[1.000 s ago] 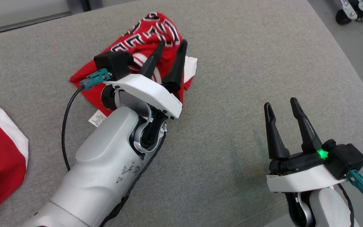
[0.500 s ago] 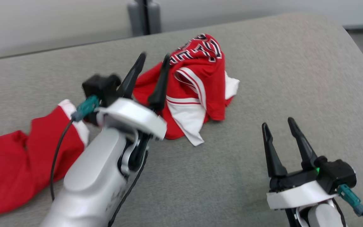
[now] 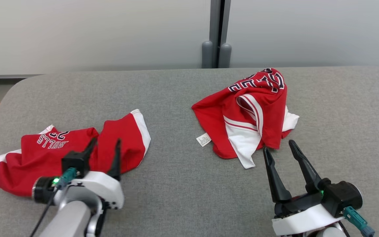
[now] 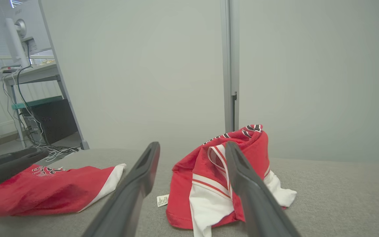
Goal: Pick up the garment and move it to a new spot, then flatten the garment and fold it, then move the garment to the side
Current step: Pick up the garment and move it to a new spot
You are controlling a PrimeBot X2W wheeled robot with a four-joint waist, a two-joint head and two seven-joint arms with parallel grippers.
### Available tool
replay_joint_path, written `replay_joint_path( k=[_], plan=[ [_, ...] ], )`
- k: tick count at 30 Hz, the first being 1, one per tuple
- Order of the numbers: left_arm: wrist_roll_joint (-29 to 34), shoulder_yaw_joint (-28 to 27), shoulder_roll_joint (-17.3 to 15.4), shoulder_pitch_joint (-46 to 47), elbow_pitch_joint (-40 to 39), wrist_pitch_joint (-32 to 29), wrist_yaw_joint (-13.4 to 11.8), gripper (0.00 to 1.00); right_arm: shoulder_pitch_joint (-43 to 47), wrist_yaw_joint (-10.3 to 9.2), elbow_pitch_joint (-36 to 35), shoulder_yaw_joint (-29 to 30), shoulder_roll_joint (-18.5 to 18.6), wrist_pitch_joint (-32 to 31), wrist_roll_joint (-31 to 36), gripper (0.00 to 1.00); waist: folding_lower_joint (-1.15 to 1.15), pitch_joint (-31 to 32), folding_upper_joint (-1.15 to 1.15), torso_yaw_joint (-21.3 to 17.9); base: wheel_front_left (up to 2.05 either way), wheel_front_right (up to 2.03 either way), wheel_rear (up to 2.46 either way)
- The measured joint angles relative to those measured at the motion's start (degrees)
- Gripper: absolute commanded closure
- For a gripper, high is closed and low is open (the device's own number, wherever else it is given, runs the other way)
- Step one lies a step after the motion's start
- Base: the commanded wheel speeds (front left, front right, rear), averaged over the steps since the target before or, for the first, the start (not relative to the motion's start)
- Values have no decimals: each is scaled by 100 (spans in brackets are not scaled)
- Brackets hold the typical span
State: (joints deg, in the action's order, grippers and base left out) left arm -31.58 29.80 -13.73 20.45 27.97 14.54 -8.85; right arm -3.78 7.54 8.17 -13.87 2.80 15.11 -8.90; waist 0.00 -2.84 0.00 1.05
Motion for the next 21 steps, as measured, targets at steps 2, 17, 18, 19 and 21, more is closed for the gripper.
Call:
replay_joint_path(
  k=[2, 17, 18, 19, 21],
  plan=[
    [26, -22, -166, 42, 269, -231, -98, 0, -18, 0, -35, -30, -3, 0, 1, 0, 0, -51, 0, 37, 0, 0, 0],
    [-647, -85, -179, 761, 1735, -1679, 653, 13, -226, 0, -203, 169, 71, 0, 96, 0, 0, -842, 0, -27, 0, 0, 0],
    [-646, -114, -188, 794, 1782, -1534, 654, 100, -235, 0, -203, 170, 75, 0, 105, 0, 0, -855, 0, -8, 0, 0, 0],
    [-643, -159, -188, 804, 1827, -1374, 628, 100, -244, 0, -210, 179, 76, 0, 109, 0, 0, -858, 0, 14, 0, 0, 0],
    [-627, -259, -221, 809, 1880, -980, 566, 100, -242, 0, -221, 194, 96, 0, 113, 0, 0, -838, 0, 82, 0, 0, 0]
  ],
)
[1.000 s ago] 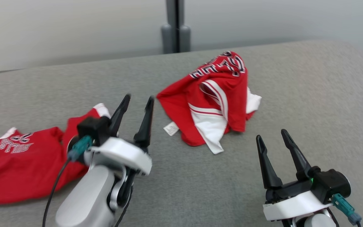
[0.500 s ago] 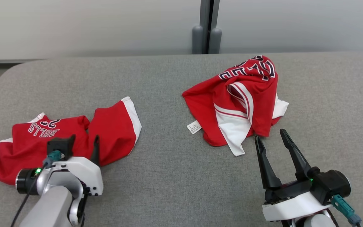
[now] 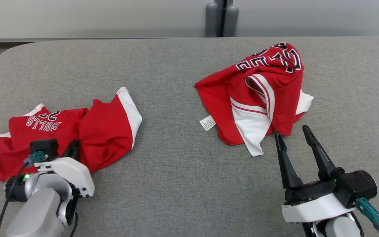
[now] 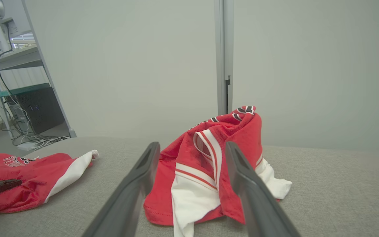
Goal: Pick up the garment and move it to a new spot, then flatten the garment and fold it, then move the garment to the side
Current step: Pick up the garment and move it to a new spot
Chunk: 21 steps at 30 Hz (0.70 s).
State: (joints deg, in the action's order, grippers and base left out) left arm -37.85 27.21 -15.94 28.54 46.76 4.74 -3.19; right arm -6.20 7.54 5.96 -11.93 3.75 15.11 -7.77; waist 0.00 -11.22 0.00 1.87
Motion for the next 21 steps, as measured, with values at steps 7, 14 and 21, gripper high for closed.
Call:
replay_joint_path(
  k=[7, 14, 21],
  plan=[
    [211, -412, -369, 92, -188, 951, -506, 100, 233, 0, 31, 29, 143, 0, 2, 0, 0, 183, 0, 427, 0, 0, 0],
    [-3, -869, -657, 71, -1182, 1000, -221, 100, 262, 0, 43, -24, 200, 0, 0, 0, 0, 398, 0, 929, 0, 0, 0],
    [162, -166, -138, -76, -1437, 510, 41, 0, 25, 0, 62, -168, 205, 0, -18, 0, 0, 170, 0, 857, 0, 0, 0]
  ],
)
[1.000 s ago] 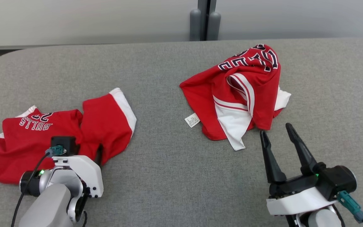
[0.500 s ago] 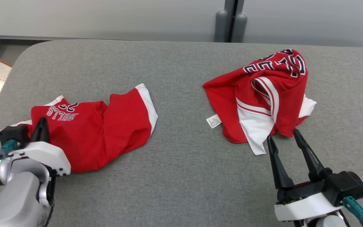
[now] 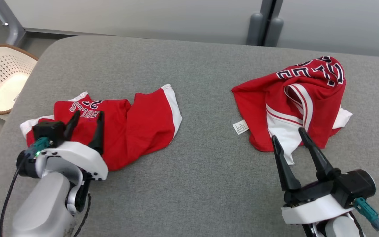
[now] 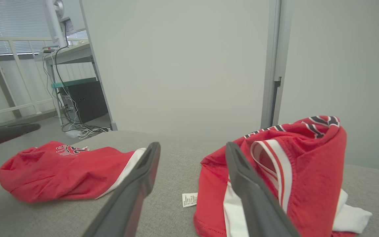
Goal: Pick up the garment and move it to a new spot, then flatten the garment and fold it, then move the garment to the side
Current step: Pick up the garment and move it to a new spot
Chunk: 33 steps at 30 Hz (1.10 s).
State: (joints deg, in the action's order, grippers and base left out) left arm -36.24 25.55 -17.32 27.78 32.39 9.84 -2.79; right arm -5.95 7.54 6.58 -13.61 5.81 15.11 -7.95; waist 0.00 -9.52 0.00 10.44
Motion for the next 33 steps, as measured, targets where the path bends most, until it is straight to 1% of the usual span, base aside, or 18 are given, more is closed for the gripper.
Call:
replay_joint_path(
  k=[4, 7, 10, 14, 15, 16, 18, 20, 24, 26, 31, 33],
  plan=[
    [45, 212, 140, 280, 248, -403, 29, 0, -270, 0, -58, 55, -76, 0, 0, 0, 0, -324, 0, -221, 0, 0, 0],
    [90, 320, 79, 500, 597, -817, 30, 0, -414, 0, -80, 163, -144, 0, 0, 0, 0, -615, 0, -419, 0, 0, 0],
    [37, 358, 14, 611, 899, -1170, 87, 0, -520, 0, -110, 287, -210, 0, -19, 0, 0, -907, 0, -629, 0, 0, 0],
    [8, 326, -110, 804, 1088, -1221, 168, 0, -568, 0, -113, 332, -263, 0, -32, 0, 0, -1144, 0, -831, 0, 0, 0],
    [9, 328, -140, 836, 1120, -1209, 172, 2, -571, 0, -113, 341, -268, 0, -34, 0, 0, -1204, 0, -893, 0, 0, 0],
    [8, 311, -160, 864, 1154, -1157, 200, 100, -572, 0, -112, 342, -272, 0, -34, 0, 0, -1251, 0, -948, 0, 0, 0],
    [-3, 286, -192, 882, 1230, -1004, 254, 100, -571, 0, -88, 363, -285, 0, -43, 0, 0, -1304, 0, -1024, 0, 0, 0],
    [-1, 271, -138, 884, 1296, -797, 221, 100, -571, 0, -80, 386, -286, 0, -44, 0, 0, -1274, 0, -1027, 0, 0, 0],
    [10, 252, -59, 734, 1385, -359, 171, 100, -532, 0, -67, 400, -292, 0, -41, 0, 0, -1080, 0, -919, 0, 0, 0],
    [10, 230, -76, 577, 1378, -166, 158, 100, -455, 0, -47, 394, -292, 0, -41, 0, 0, -940, 0, -831, 0, 0, 0],
    [0, 25, -346, 434, 1080, 194, 9, 100, -293, 0, 1, 326, -292, 0, -41, 0, 0, -592, 0, -574, 0, 0, 0],
    [-10, -97, -480, 430, 914, 261, -116, 100, -211, 0, 18, 286, -281, 0, -42, 0, 0, -469, 0, -458, 0, 0, 0]
  ],
)
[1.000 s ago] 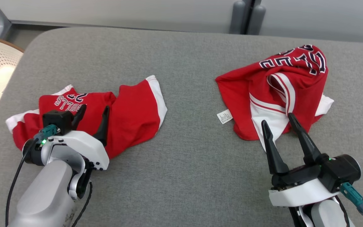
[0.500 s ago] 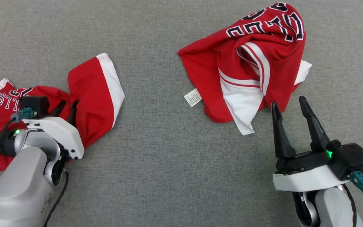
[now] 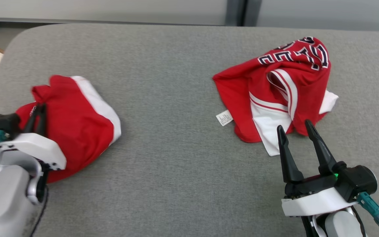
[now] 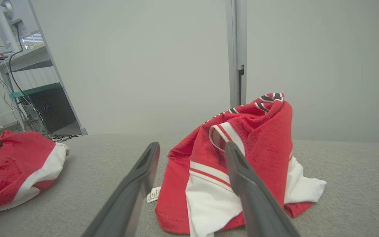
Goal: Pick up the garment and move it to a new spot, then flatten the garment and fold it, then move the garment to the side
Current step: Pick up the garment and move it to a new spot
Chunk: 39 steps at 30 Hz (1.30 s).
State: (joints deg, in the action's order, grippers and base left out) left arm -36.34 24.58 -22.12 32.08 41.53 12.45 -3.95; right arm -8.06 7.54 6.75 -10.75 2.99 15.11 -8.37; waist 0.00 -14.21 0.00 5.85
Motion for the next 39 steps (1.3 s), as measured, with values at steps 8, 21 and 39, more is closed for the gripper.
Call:
replay_joint_path(
  k=[8, 21, 39],
  plan=[
    [-109, -565, -669, -30, -316, 110, -488, 100, 106, 0, -1, -122, 122, 0, -5, 0, 0, 248, 0, 315, 0, 0, 0],
    [-477, -929, -247, -238, 443, 205, -670, 0, 98, 0, 111, -241, 225, 0, -9, 0, 0, 206, 0, 192, 0, 0, 0],
    [1516, -2415, 1125, -3385, -4105, 267, -1025, 0, 476, 0, 388, -237, -3, 0, -201, 0, 0, 1250, 0, -651, 0, 0, 0]
  ],
)
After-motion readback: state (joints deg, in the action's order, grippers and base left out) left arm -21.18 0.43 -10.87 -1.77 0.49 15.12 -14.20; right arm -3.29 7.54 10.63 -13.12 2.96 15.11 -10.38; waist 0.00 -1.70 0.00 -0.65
